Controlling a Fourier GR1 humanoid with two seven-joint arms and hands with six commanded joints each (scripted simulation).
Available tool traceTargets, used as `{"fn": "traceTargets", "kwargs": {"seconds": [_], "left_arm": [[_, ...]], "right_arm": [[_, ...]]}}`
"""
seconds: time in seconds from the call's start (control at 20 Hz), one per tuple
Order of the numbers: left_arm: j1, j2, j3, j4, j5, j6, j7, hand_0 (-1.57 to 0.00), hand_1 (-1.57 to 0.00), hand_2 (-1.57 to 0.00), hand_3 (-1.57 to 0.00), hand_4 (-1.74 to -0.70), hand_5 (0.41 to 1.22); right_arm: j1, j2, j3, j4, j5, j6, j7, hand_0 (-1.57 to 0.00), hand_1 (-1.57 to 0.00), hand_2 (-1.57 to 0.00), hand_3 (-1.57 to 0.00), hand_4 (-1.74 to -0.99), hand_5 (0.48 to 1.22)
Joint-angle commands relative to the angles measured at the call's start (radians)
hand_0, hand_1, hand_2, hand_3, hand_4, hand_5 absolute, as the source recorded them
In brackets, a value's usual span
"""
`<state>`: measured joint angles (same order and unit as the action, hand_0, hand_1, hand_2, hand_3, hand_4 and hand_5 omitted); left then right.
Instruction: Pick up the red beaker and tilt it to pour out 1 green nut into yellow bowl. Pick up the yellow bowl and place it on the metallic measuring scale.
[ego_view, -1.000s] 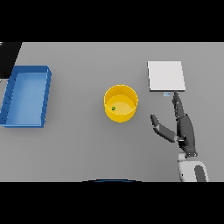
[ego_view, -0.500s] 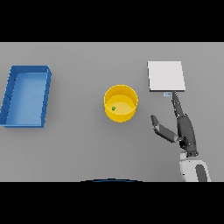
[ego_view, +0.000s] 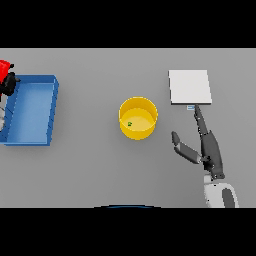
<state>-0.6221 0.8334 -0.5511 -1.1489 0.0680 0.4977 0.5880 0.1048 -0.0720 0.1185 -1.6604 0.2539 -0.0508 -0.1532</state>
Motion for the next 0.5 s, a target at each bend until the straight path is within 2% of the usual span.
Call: {"fn": "traceTargets", "kwargs": {"seconds": [0.0,0.15,0.25,0.3,0.35,0.4,0.45], "left_arm": [[0.016,0.004,-0.006,-0.005,0.004,0.009,0.003,-1.57,-1.57,-1.57,-1.51,-1.74,1.221],[0.040,0.008,-0.041,-0.005,0.027,0.046,0.021,-1.57,-1.57,-1.57,-1.54,-1.74,1.117],[0.033,0.014,-0.075,0.007,0.039,0.050,0.021,-1.57,-1.57,-1.57,-1.55,-1.74,0.967],[0.034,0.019,-0.099,0.003,0.043,0.040,0.021,-1.57,-1.57,-1.57,-1.55,-1.67,0.908],[0.036,0.039,-0.107,-0.017,0.059,0.008,0.021,-1.57,-1.57,-1.57,-1.50,-1.53,0.865],[0.038,0.051,-0.112,-0.036,0.077,-0.033,0.021,-1.56,-1.45,-1.43,-1.36,-1.37,0.830],[0.050,0.070,-0.109,-0.059,0.106,-0.082,0.015,-1.46,-1.18,-1.19,-1.13,-1.23,0.803]], "right_arm": [[0.006,-0.004,0.001,-0.013,-0.005,0.008,-0.001,0.00,0.00,0.00,0.00,-1.217,0.666],[0.012,-0.007,0.003,-0.021,0.005,0.001,0.007,0.00,0.00,0.00,0.00,-1.207,0.665],[0.006,-0.008,-0.002,-0.019,-0.006,0.007,0.011,0.00,0.00,0.00,0.00,-1.205,0.664],[0.012,-0.006,0.004,-0.014,0.000,0.006,-0.005,0.00,0.00,0.00,0.00,-1.202,0.667],[0.008,-0.001,0.007,-0.015,0.007,0.001,0.007,0.00,0.00,0.00,0.00,-1.197,0.664],[0.018,0.005,0.012,-0.023,0.005,0.002,0.008,0.00,0.00,0.00,0.00,-1.192,0.663],[0.016,0.002,0.004,-0.018,-0.002,0.002,0.009,0.00,0.00,0.00,0.00,-1.188,0.663]]}}
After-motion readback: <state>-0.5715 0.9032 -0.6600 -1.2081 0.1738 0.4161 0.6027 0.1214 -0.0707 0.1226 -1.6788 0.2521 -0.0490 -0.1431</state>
